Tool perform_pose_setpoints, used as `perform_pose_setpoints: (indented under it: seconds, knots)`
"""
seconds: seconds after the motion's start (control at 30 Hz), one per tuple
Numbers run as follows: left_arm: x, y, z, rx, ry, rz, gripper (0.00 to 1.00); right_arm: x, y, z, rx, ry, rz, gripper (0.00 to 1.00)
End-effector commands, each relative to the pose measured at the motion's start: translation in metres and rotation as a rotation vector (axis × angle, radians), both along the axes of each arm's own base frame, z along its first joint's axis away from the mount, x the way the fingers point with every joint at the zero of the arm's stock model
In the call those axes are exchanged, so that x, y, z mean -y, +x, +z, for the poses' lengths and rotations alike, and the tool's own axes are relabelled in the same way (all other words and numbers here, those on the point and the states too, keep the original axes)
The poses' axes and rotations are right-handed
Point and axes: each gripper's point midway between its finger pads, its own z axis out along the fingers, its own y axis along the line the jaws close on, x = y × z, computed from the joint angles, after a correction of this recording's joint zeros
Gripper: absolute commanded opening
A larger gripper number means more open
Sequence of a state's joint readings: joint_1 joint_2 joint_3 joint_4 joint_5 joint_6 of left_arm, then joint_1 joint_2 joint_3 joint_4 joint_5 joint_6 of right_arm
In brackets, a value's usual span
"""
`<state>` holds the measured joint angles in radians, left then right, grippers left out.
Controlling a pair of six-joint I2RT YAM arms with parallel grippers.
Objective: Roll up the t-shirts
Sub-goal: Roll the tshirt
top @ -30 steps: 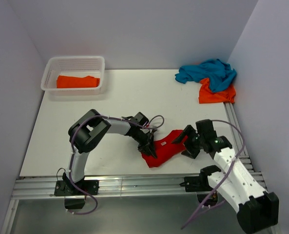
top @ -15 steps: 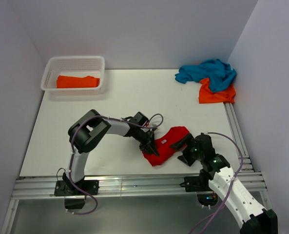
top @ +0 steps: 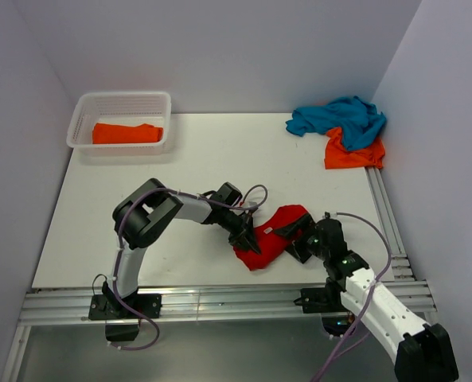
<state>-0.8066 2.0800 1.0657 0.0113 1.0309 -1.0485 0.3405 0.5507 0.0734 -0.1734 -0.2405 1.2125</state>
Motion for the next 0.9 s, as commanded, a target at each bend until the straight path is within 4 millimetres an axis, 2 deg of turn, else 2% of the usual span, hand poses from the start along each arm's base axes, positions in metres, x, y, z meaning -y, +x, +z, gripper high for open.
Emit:
perform_pose_setpoints:
  seconds: [0.0,0.17,0.2,0.3,0.37,0.4,0.43,0.5,0.53,0.57,0.6,0.63,0.67,0.73,0.87]
  knots:
    - [-0.013,-0.014,-0.028,-0.160,0.131,0.036,0.03,0.007,-0.007,-0.028,-0.053,-0.080,-0.002,0.86]
    - [-0.011,-0.014,-0.024,-0.171,0.097,0.032,0.03,0.002,-0.006,-0.032,-0.080,-0.115,0.021,0.77]
    - [-0.009,-0.013,-0.022,-0.167,0.085,0.031,0.03,0.002,-0.006,-0.030,-0.084,-0.123,0.020,0.71]
    - [-0.011,-0.014,-0.021,-0.173,0.083,0.025,0.04,0.006,-0.005,-0.028,-0.095,-0.145,0.006,0.62]
    - [-0.012,-0.015,-0.023,-0.145,0.096,0.006,0.07,0.010,-0.005,-0.026,-0.103,-0.166,-0.012,0.49]
    - [-0.013,-0.012,-0.026,-0.113,0.116,0.009,0.09,0.010,-0.002,-0.020,-0.105,-0.174,-0.016,0.44]
    - [-0.016,-0.012,-0.026,-0.121,0.161,0.001,0.16,0.014,-0.010,-0.025,-0.153,-0.197,-0.017,0.38]
    - [-0.019,-0.011,-0.025,-0.064,0.169,-0.022,0.24,0.018,-0.019,-0.028,-0.240,-0.237,-0.013,0.30]
    - [-0.020,-0.009,-0.024,-0.053,0.190,-0.021,0.29,0.020,-0.022,-0.031,-0.271,-0.252,-0.006,0.22]
    - [-0.022,-0.009,-0.021,-0.027,0.190,-0.032,0.31,0.022,-0.029,-0.037,-0.330,-0.279,0.002,0.17]
    - [-0.024,-0.007,-0.020,-0.015,0.201,-0.034,0.34,0.024,-0.033,-0.034,-0.367,-0.302,0.016,0.15]
    - [-0.024,-0.002,-0.019,0.020,0.216,-0.030,0.37,0.026,-0.036,-0.034,-0.396,-0.323,0.022,0.08]
    - [-0.029,-0.003,-0.014,0.034,0.234,-0.042,0.38,0.028,-0.040,-0.037,-0.442,-0.351,0.030,0.06]
    - [-0.034,0.007,-0.007,0.084,0.259,-0.033,0.42,0.032,-0.044,-0.030,-0.493,-0.395,0.046,0.00]
    - [-0.055,0.028,0.008,0.202,0.345,-0.001,0.46,0.033,-0.046,-0.018,-0.599,-0.441,0.059,0.00]
